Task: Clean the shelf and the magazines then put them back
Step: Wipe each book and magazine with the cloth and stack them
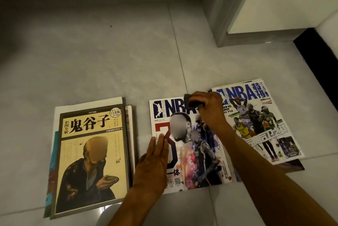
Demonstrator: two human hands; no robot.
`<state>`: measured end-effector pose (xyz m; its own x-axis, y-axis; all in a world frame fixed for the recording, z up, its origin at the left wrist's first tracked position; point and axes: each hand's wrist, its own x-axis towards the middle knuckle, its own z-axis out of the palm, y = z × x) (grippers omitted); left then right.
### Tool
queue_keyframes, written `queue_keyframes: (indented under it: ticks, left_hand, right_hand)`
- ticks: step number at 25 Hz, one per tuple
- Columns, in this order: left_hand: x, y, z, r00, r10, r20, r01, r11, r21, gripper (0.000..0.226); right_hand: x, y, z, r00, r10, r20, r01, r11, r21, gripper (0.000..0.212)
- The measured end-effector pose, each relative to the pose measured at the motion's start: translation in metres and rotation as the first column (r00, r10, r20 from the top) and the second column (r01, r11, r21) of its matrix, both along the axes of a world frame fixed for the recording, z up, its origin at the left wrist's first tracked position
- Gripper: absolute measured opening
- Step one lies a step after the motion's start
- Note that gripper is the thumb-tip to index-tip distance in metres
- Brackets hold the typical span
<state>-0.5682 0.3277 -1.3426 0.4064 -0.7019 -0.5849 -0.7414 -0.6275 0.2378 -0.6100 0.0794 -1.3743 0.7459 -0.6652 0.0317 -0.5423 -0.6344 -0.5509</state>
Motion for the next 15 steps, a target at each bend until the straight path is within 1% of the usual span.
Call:
queue_keyframes:
  ticks: [3,5,6,7,9,10,11,12,13,14,15]
  left_hand:
    - [-0.002,-0.001,0.002,1.000,-0.004,0.008,0.004,1.000,-0.022,0.105]
    - [0.000,-0.001,0.001,1.000,-0.010,0.012,0.010,0.999,-0.031,0.104]
    - [0.001,-0.001,0.001,1.000,-0.017,0.013,0.018,0.999,-0.032,0.104]
    - [0.001,-0.001,0.001,1.000,-0.022,0.011,0.022,0.999,-0.033,0.103]
    - [0.001,0.001,-0.003,1.000,-0.016,0.000,0.016,0.999,-0.042,0.104]
    - [0.002,0.002,-0.005,1.000,-0.012,-0.017,0.012,0.999,-0.040,0.105]
    - [0.002,0.002,-0.006,0.999,-0.005,-0.036,0.004,0.999,-0.042,0.107]
    - [0.001,0.003,-0.008,0.999,0.010,-0.047,-0.012,0.999,-0.052,0.109]
    - [0.001,0.005,-0.008,0.998,0.043,-0.051,-0.047,0.996,-0.080,0.110]
    - [0.000,0.007,-0.008,0.994,0.096,-0.061,-0.103,0.988,-0.114,0.110]
    - [-0.002,0.011,-0.007,0.985,0.157,-0.078,-0.166,0.976,-0.140,0.106]
  right_hand:
    - [-0.042,0.036,-0.001,1.000,-0.023,0.000,0.023,1.000,0.013,0.046]
    - [-0.101,0.080,-0.011,0.999,0.047,0.007,-0.047,0.999,-0.003,0.052]
    - [-0.135,0.102,-0.017,0.995,0.095,0.009,-0.095,0.995,-0.032,0.051]
    - [-0.164,0.120,-0.023,0.993,0.121,0.002,-0.121,0.991,-0.049,0.043]
    - [-0.206,0.153,-0.028,0.996,0.086,-0.010,-0.085,0.995,0.058,0.019]
    - [-0.213,0.159,-0.027,0.994,0.105,0.015,-0.106,0.992,0.070,0.016]
    - [-0.214,0.156,-0.024,0.981,0.192,-0.009,-0.191,0.981,0.037,0.023]
    - [-0.210,0.149,-0.018,0.973,0.230,0.020,-0.231,0.970,0.071,0.040]
    - [-0.199,0.142,-0.010,0.975,0.215,0.048,-0.219,0.968,0.119,0.055]
    - [-0.187,0.133,0.005,0.979,0.204,0.024,-0.205,0.959,0.197,0.062]
    - [-0.176,0.124,0.018,0.974,0.227,0.025,-0.227,0.947,0.229,0.060]
